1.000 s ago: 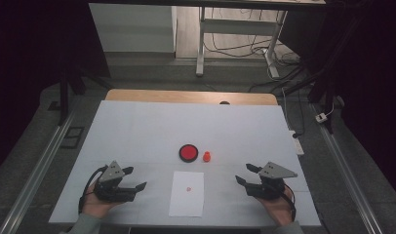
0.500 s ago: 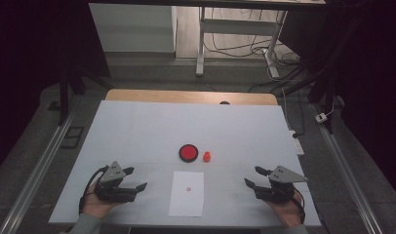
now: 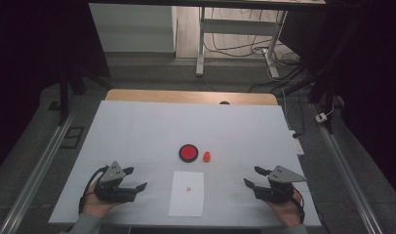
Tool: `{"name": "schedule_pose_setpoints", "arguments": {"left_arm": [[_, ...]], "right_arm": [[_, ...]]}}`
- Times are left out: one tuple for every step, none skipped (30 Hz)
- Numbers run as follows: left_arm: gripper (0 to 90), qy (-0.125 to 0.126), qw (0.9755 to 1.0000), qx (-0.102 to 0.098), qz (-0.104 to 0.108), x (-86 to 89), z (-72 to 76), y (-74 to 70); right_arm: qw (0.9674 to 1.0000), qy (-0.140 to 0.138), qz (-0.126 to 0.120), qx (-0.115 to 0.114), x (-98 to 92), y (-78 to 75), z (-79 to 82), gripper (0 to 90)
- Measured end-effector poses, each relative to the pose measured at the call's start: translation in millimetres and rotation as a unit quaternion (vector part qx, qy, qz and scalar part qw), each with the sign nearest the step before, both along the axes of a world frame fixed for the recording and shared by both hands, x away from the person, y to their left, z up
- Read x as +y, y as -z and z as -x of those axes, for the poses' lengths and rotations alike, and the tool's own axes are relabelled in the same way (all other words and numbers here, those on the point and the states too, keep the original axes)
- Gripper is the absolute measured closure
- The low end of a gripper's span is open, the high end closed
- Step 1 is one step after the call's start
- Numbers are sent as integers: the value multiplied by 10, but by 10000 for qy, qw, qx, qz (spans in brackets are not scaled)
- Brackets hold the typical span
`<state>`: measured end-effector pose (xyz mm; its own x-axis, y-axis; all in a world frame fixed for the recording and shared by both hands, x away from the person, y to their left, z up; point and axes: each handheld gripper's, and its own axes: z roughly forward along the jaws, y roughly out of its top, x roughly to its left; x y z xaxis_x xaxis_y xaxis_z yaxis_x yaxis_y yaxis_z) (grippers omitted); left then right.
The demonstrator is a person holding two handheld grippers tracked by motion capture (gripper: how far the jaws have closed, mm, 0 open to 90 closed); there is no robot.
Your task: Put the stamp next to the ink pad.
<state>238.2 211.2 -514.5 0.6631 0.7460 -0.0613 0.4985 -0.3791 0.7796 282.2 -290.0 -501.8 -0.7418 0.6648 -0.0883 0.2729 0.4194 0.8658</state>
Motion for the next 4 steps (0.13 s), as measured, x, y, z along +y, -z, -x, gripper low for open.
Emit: {"name": "schedule_pose_setpoints", "arguments": {"left_arm": [[250, -3, 10000, -1, 1, 0, 0, 0], [250, -3, 10000, -2, 0, 1, 0, 0], [249, -1, 10000, -7, -4, 2, -1, 0], [249, -3, 10000, -8, -3, 2, -1, -1]], "right_arm": [[10000, 16, 30, -4, 2, -2, 1, 378], [10000, 13, 36, -6, 4, -2, 0, 378], [10000, -24, 7, 2, 6, 1, -3, 378], [10000, -34, 11, 6, 8, 1, -3, 377]]}}
